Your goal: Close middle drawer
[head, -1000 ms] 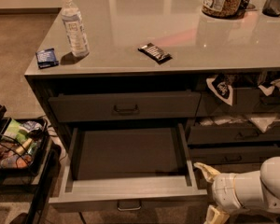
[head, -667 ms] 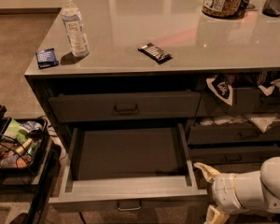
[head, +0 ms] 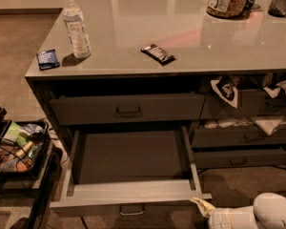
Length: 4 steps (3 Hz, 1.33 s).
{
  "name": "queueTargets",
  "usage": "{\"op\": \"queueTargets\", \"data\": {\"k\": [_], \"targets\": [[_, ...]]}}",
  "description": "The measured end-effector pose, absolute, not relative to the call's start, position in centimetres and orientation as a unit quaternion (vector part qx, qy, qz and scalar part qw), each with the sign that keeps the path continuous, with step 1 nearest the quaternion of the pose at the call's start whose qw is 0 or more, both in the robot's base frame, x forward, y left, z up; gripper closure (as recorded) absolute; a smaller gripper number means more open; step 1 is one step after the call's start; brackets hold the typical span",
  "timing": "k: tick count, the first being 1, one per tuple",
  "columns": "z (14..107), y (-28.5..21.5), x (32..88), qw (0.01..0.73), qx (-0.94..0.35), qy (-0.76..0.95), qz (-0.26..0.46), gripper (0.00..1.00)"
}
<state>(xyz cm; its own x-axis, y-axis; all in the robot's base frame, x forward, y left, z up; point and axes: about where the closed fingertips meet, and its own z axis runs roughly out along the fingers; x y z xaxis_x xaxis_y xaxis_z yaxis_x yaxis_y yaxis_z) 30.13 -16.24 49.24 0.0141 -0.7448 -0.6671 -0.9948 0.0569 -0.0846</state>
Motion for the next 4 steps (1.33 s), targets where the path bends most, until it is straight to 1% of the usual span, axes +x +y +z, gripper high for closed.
{"op": "queueTargets", "data": {"k": [2,3,4], "targets": [[48.9,-16.1,30.1,0.294,-0.648,0.671,0.211,0.00],[48.0,-15.8,31.4,0.329,-0.639,0.671,0.184,0.00],[47.9,-15.9,31.6,0.332,-0.638,0.672,0.177,0.00]]}}
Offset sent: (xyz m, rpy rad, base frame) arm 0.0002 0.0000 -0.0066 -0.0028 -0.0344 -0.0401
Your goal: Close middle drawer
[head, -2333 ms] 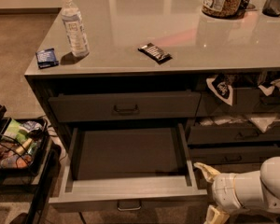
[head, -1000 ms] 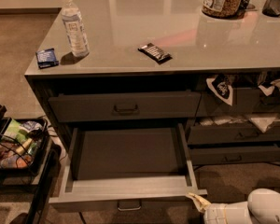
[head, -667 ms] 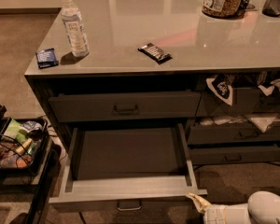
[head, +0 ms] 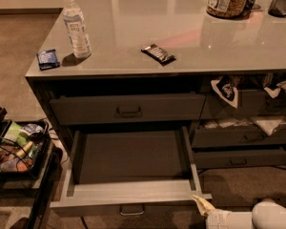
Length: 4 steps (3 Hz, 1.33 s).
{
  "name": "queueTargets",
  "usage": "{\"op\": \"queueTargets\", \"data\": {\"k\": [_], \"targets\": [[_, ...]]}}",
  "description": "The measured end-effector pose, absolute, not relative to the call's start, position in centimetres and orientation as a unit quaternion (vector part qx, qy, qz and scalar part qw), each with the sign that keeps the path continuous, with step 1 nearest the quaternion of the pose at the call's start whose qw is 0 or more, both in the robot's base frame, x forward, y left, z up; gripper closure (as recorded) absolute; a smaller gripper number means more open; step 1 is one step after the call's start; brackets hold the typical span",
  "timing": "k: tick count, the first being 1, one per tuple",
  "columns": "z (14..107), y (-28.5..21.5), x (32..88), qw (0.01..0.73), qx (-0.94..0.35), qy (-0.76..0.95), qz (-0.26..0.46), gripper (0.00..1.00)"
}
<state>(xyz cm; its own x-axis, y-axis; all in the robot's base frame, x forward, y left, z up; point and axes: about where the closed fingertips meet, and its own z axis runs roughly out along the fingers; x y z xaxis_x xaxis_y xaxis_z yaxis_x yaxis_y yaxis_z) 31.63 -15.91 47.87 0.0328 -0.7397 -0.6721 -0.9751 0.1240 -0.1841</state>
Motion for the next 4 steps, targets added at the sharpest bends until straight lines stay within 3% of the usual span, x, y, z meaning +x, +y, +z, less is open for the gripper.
{"op": "queueTargets", "data": {"k": [1,4], "targets": [[47.87,-15.91,31.63,0.332,-0.638,0.672,0.178,0.19],[47.07,-15.65,31.50,0.329,-0.641,0.671,0.176,0.89]]}}
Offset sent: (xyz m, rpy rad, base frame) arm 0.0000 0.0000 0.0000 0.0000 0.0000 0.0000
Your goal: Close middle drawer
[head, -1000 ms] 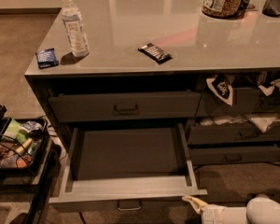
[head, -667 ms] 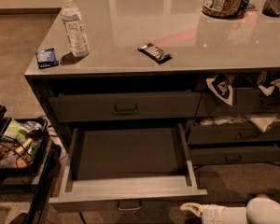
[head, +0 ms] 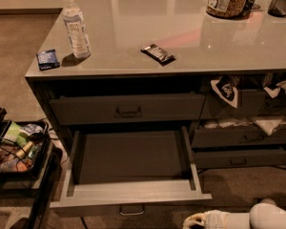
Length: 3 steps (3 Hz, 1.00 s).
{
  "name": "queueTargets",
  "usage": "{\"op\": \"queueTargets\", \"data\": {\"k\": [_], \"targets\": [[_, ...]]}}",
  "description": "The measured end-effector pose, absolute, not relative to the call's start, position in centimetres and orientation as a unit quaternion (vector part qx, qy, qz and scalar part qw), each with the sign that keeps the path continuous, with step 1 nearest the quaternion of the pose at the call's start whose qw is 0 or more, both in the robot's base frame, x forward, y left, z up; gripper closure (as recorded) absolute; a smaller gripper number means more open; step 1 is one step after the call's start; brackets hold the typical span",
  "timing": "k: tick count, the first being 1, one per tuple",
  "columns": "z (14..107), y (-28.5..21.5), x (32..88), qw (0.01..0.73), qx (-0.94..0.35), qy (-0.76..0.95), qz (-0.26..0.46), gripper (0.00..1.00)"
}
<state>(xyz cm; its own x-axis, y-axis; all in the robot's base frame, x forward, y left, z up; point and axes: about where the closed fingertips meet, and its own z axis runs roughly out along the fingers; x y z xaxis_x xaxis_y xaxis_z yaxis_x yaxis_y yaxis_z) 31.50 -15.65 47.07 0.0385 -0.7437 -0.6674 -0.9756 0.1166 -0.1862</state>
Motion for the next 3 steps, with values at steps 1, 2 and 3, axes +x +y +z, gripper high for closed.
{"op": "queueTargets", "data": {"k": [1,2,3], "targets": [[45.5,-15.3,33.3,0.364,-0.638,0.657,0.172,1.00],[43.5,-14.5,36.1,0.411,-0.633,0.639,0.153,1.00],[42.5,-13.6,38.3,0.444,-0.632,0.622,0.130,1.00]]}}
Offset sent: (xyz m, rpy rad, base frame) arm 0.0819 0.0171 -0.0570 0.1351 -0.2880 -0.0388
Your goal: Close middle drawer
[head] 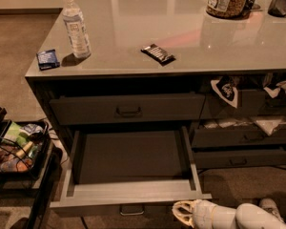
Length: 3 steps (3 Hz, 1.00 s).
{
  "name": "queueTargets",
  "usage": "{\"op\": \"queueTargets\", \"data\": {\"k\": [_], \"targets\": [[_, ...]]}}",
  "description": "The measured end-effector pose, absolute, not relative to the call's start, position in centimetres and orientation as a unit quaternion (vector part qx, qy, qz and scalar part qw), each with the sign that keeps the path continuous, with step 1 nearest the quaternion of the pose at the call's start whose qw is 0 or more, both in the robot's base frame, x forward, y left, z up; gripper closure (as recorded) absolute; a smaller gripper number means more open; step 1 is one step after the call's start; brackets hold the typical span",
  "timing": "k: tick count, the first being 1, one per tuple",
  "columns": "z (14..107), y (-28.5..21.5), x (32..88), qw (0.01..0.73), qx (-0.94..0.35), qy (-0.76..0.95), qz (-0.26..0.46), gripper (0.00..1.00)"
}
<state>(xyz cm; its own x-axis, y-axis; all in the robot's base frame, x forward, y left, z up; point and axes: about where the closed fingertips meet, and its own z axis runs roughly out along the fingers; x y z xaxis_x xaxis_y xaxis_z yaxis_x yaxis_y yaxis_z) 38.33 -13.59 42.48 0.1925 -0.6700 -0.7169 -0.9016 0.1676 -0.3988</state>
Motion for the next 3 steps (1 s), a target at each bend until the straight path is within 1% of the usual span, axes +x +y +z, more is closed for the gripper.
{"op": "queueTargets", "data": {"k": [1,3], "targets": [[41.6,-12.5,39.5,0.450,-0.644,0.609,0.105,1.00],[38.9,-11.6,40.5,0.378,-0.671,0.633,0.077,1.00]]}}
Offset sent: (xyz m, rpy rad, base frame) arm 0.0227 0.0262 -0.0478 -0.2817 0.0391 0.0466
